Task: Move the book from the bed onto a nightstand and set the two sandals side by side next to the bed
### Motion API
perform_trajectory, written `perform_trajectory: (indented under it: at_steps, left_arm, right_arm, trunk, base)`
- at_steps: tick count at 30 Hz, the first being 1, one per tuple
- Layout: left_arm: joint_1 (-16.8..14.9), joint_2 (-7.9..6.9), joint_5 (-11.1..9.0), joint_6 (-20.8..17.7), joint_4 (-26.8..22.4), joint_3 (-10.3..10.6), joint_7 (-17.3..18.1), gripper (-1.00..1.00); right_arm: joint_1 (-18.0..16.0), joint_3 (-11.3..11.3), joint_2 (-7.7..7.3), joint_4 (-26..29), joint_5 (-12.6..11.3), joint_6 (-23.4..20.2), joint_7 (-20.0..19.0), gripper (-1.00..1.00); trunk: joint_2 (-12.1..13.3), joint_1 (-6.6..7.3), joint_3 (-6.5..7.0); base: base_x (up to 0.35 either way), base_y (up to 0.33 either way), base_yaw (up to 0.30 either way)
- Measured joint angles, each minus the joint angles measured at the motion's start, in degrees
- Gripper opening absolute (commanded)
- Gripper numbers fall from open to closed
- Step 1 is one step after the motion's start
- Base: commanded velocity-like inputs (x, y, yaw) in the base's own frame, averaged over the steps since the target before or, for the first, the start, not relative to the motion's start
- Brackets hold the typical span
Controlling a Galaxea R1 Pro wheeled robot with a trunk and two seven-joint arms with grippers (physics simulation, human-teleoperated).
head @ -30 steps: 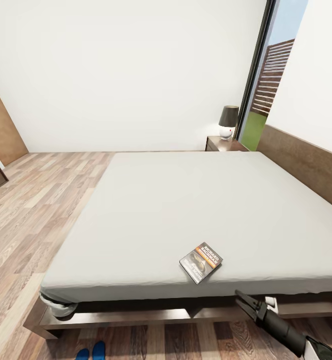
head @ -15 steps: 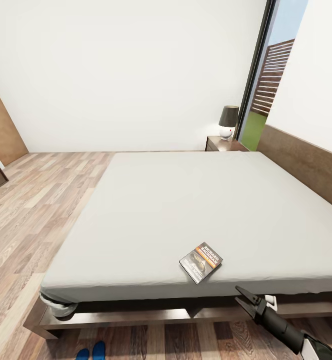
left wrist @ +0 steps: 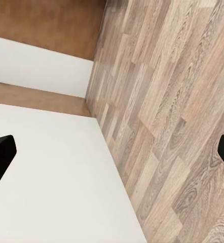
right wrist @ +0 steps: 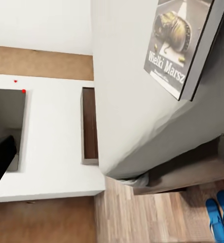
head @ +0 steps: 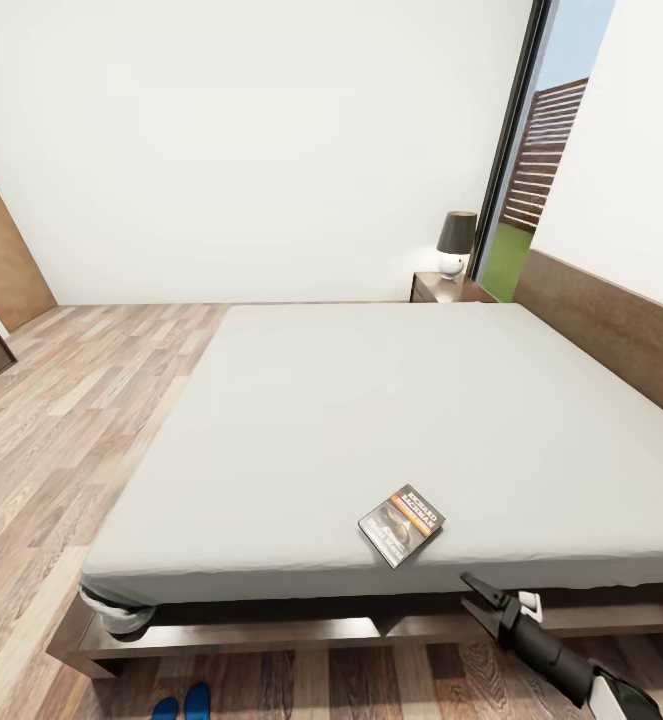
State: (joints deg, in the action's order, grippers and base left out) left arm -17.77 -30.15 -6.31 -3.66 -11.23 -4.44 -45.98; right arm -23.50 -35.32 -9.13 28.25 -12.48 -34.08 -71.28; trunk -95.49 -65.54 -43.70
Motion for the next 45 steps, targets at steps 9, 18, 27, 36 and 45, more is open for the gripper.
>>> perform_trajectory:
  at_steps: [9,18,27,36,45]
  left_arm:
    - [0.0,0.00,0.0,0.0,0.0,0.0,0.0,1.00]
    - [0.0,0.00,0.1,0.6,-0.1,0.0,0.0,1.00]
    - [0.0,0.01,0.2,2.1,0.0,0.0,0.0,1.00]
    - [0.0,0.01,0.2,2.6,0.0,0.0,0.0,1.00]
    - [0.0,0.02,0.2,2.7,0.0,0.0,0.0,1.00]
  right_arm:
    - [0.0,0.0,1.32,0.0,0.0,-0.1,2.1,1.00]
    - [-0.2,0.0,2.51,0.0,0.0,-0.2,3.2,1.00]
    - [-0.8,-0.1,3.66,-0.2,-0.3,-0.2,5.4,1.00]
    - [-1.4,0.0,4.60,-0.3,-1.7,-0.2,6.3,1.00]
    - [-1.8,0.0,4.93,-0.3,-2.2,-0.2,7.6,1.00]
  trunk:
    - [0.0,0.00,0.00]
    - [0.0,0.00,0.00]
    - [0.0,0.00,0.00]
    - [0.0,0.00,0.00]
    - [0.0,0.00,0.00]
  base:
    - [0.000,0.000,0.000]
    - [0.000,0.000,0.000]
    - [0.000,0.000,0.000]
    - [0.000,0.000,0.000]
    - [0.000,0.000,0.000]
